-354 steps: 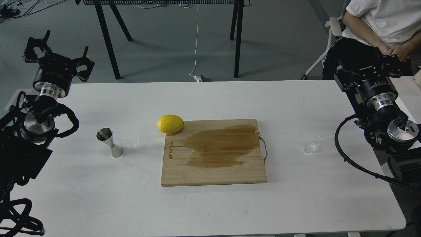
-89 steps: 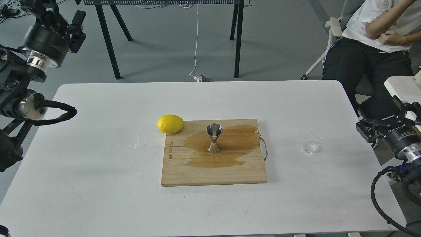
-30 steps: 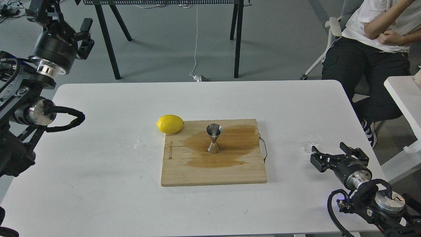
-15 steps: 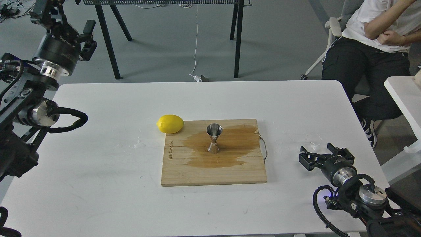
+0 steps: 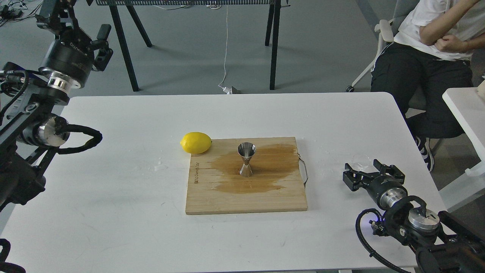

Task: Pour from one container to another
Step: 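Move the right gripper to the small clear glass and grasp it, then lift the clear glass with the right gripper over the jigger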

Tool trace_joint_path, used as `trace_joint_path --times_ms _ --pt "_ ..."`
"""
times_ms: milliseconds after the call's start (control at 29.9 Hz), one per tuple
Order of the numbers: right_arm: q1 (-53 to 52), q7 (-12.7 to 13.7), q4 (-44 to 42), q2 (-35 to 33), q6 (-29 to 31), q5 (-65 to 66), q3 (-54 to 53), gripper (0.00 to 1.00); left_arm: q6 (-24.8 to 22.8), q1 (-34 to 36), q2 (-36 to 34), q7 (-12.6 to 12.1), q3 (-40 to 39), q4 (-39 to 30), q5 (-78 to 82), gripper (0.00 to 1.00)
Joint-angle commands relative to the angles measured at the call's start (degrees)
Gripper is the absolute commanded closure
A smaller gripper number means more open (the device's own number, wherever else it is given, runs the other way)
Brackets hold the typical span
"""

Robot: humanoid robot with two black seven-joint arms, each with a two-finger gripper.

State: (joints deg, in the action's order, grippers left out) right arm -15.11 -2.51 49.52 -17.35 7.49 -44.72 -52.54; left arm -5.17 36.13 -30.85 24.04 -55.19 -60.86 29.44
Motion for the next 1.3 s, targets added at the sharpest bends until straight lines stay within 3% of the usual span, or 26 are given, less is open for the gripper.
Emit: trace_joint_path --times_ms 0,167,334,802,969,1170,1270 --pt "-0.2 0.1 -0.4 0.3 0.1 0.1 0.0 0.17 0.0 0.0 0.1 0.0 0.0 0.0 0.0 0.00" --pt "-0.2 0.3 -0.4 0.4 0.1 0.1 -0.1 0.21 0.1 0.0 0.1 0.0 0.0 0.0 0.0 0.00" --pt "-0.2 0.4 -0.4 0.4 0.0 0.0 -0.3 0.49 0.1 0.0 0.2 0.0 0.1 0.0 0.0 0.00" --pt "0.0 0.4 0.1 0.3 1.8 0.2 0.3 0.54 0.0 0.0 0.1 0.0 0.0 0.0 0.0 0.00" --pt "0.2 0.4 1.6 0.3 4.2 1.4 0.5 0.61 0.0 0.0 0.1 0.0 -0.2 0.0 0.0 0.00" --pt "-0.3 0.4 7.6 -0.3 2.6 3.8 0.5 0.63 0.0 0.0 0.0 0.0 -0.4 0.0 0.0 0.00" --pt "-1.9 0.4 11.9 -0.3 -1.6 6.2 0.3 0.62 0.0 0.0 0.0 0.0 -0.4 0.0 0.0 0.00"
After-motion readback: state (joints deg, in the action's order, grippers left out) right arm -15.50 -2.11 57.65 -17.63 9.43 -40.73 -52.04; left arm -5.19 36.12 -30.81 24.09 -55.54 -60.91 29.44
